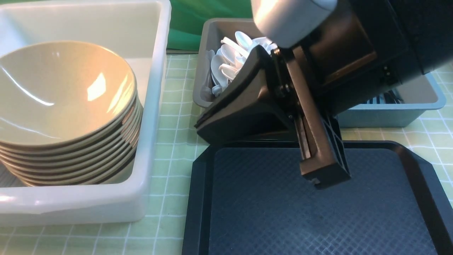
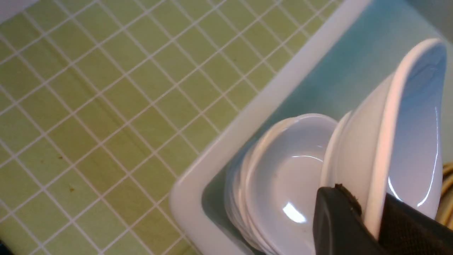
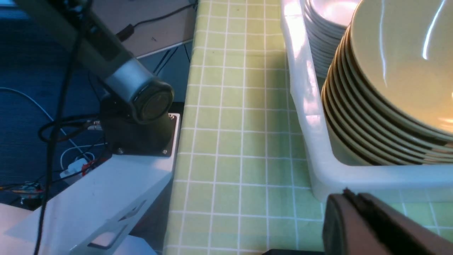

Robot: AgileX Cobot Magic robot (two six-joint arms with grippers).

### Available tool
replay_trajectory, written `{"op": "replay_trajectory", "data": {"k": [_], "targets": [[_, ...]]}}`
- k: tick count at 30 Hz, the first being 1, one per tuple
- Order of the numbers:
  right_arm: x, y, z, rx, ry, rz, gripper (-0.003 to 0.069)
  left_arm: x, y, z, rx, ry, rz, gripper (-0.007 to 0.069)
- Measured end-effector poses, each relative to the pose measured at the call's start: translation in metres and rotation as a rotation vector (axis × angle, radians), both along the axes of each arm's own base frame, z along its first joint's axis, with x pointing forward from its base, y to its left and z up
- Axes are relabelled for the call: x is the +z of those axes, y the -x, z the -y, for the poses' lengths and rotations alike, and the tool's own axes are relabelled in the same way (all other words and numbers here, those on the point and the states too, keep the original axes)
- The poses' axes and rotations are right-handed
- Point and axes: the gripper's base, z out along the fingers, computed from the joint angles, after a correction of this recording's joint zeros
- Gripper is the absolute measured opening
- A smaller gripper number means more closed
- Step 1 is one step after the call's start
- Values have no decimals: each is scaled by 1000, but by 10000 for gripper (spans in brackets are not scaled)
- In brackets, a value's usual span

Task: On green table put chopsticks spoon bowls plates into blue grey white boxes.
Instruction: 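Place the white bowl into the white bin with the other dishes with the left gripper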

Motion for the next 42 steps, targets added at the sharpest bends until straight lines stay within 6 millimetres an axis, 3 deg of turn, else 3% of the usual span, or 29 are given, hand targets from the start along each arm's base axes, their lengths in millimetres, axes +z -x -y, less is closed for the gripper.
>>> {"op": "replay_trajectory", "data": {"k": [3, 9, 15, 22, 29, 30, 32, 36, 41, 42], "targets": [[-1, 1, 0, 11, 9, -7, 26, -19, -12, -14, 19, 63, -45, 15], [-1, 1, 0, 9, 7, -6, 31, -56, -35, -22, 9, 183, -105, 17], [0, 0, 0, -3, -4, 4, 38, -67, -56, -12, -59, 188, -150, 24], [-1, -2, 1, -16, 20, 20, 49, -71, -63, -6, -26, 128, -218, 176], [-1, -7, 1, -73, 16, 28, 61, -59, -62, 8, -48, 103, -188, 446], [-1, -7, 1, -74, 15, 29, 61, -58, -62, 8, -47, 102, -187, 455], [-1, -8, 1, -79, 11, 32, 65, -48, -54, 11, -36, 63, -173, 575], [-1, -8, 1, -86, 10, 21, 68, -32, -42, 19, -22, 28, -131, 659], [-2, -11, 3, -108, 29, 34, 73, -5, -23, 38, -60, -12, -38, 664], [-3, -15, 7, -146, 43, 31, 76, 4, -18, 52, -116, -15, 8, 664]]}}
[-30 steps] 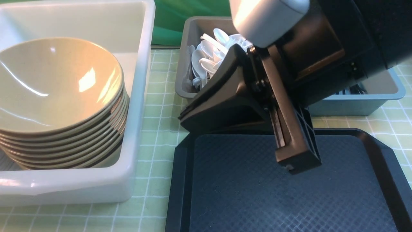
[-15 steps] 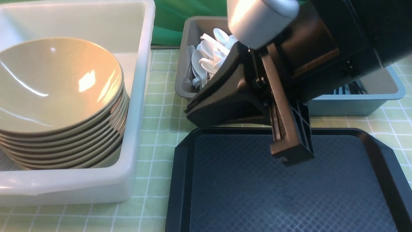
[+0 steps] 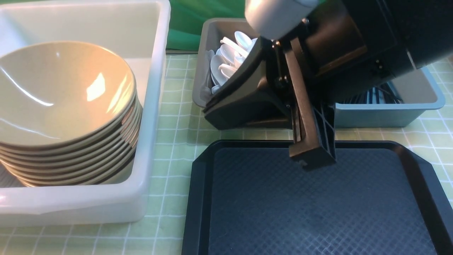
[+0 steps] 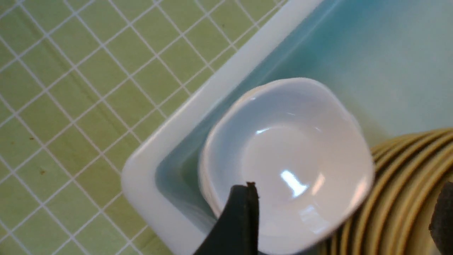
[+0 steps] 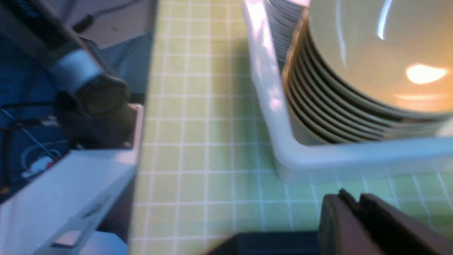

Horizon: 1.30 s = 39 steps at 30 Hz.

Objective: On green table put chopsticks spoon bowls plates into blue grey white boxes.

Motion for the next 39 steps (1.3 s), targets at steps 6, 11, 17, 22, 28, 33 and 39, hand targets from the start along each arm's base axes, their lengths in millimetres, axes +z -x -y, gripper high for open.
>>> {"op": "replay_trajectory", "data": {"k": [6, 11, 17, 22, 28, 33, 39], "targets": [[-1, -36, 39, -270, 5, -53, 78, 33, 11, 83, -461, -55, 161, 619], [0, -48, 97, -547, -52, -52, 81, 50, 39, 147, -812, -112, 247, 423], [-15, 7, 148, -772, -167, 72, 89, 44, 90, 163, -915, -171, 299, 46], [-65, 60, 167, -893, -266, 130, 91, 6, 127, 152, -865, -195, 351, -2], [-142, 111, 184, -993, -359, 191, 97, -48, 186, 147, -853, -96, 460, -2], [-172, 124, 197, -1083, -476, 342, 99, -71, 216, 146, -840, -37, 625, -2], [-175, 130, 204, -1124, -561, 438, 99, -85, 209, 144, -776, -86, 831, -2]]}}
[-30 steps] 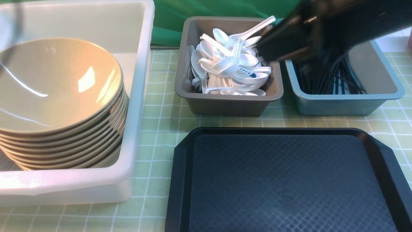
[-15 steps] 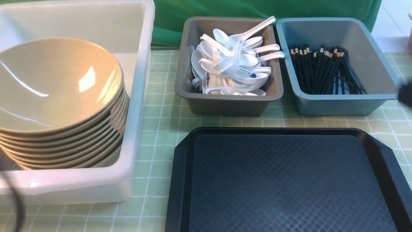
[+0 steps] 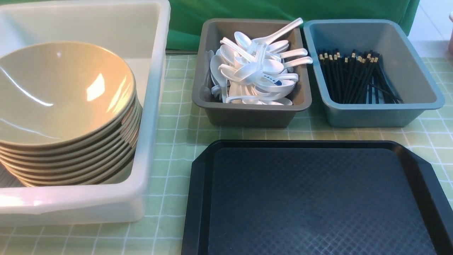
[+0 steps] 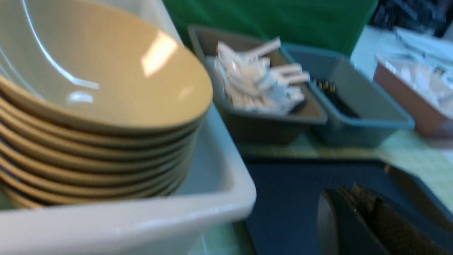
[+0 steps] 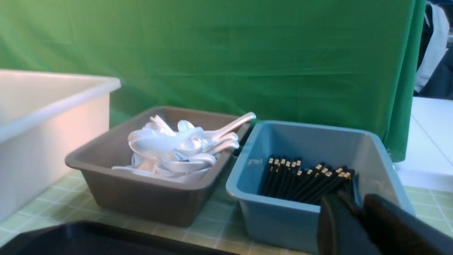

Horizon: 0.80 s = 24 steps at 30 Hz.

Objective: On green table put chopsticks spoon bowls plates into blue grey white boxes.

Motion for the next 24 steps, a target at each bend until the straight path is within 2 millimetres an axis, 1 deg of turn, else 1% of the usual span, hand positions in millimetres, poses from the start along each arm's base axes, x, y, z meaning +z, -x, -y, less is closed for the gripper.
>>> {"op": "replay_trajectory", "data": {"k": [2, 3, 8, 12, 17, 19, 22, 23, 24], "targets": [[0, 0, 0, 3, -1, -4, 101, 0, -5, 0, 17, 9, 49, -2], [-1, 0, 0, 6, 0, -7, 103, 1, -11, -1, 40, 21, 128, -2], [-2, 0, -1, 8, 1, -10, 109, 2, -19, -2, 66, 49, 242, -2], [-2, 0, -1, 8, 1, -11, 110, -3, -23, -2, 70, 52, 247, -2], [-3, 0, -1, 8, 2, -14, 113, -18, -30, 0, 70, 41, 199, -2], [-3, 0, -1, 8, 2, -14, 115, -25, -32, 0, 75, 9, 179, -2], [-3, 0, -1, 8, 2, -14, 118, -36, -37, -3, 95, -126, 169, -2], [-3, 0, -1, 8, 2, -14, 118, -36, -37, -3, 95, -126, 169, -2], [-3, 0, -1, 8, 2, -15, 119, -41, -40, -4, 110, -206, 172, -2]]}}
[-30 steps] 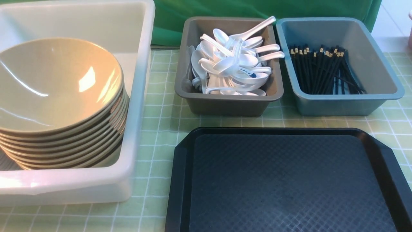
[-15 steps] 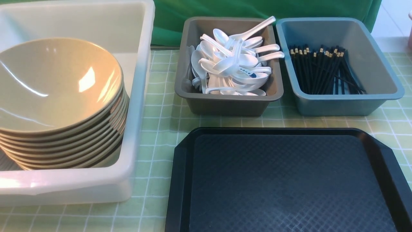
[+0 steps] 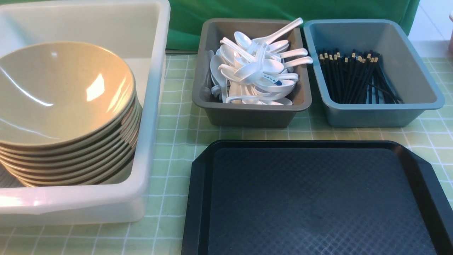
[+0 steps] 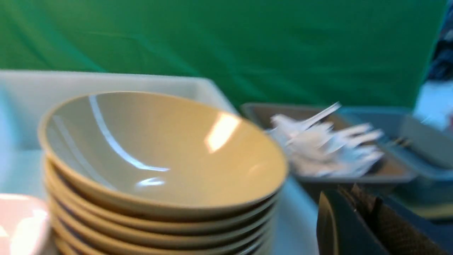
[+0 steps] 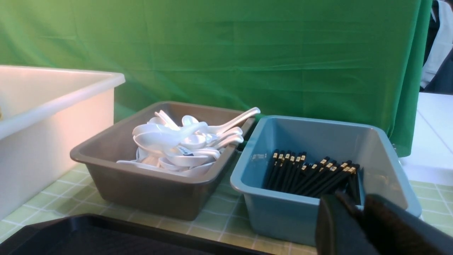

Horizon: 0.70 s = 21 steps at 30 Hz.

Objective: On green table put chopsticks spoon bowls plates into blue grey white boxes.

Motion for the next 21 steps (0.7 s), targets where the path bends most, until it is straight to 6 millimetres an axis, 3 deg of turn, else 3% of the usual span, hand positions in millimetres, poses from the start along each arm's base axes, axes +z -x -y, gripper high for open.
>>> {"op": "replay_trajectory", "data": {"k": [4, 9, 10, 13, 21], "targets": [[0, 0, 0, 0, 0, -1, 120, -25, -9, -6, 94, -89, -67, -2], [0, 0, 0, 0, 0, -1, 125, -71, -16, -15, 267, 31, -212, -2], [0, 0, 0, 0, 0, -1, 126, -70, -16, -15, 266, 32, -208, -2], [0, 0, 0, 0, 0, -1, 130, -94, -17, -14, 270, 74, -166, -2], [0, 0, 0, 0, 0, -1, 131, -104, -22, -8, 213, -28, -60, -2]]}}
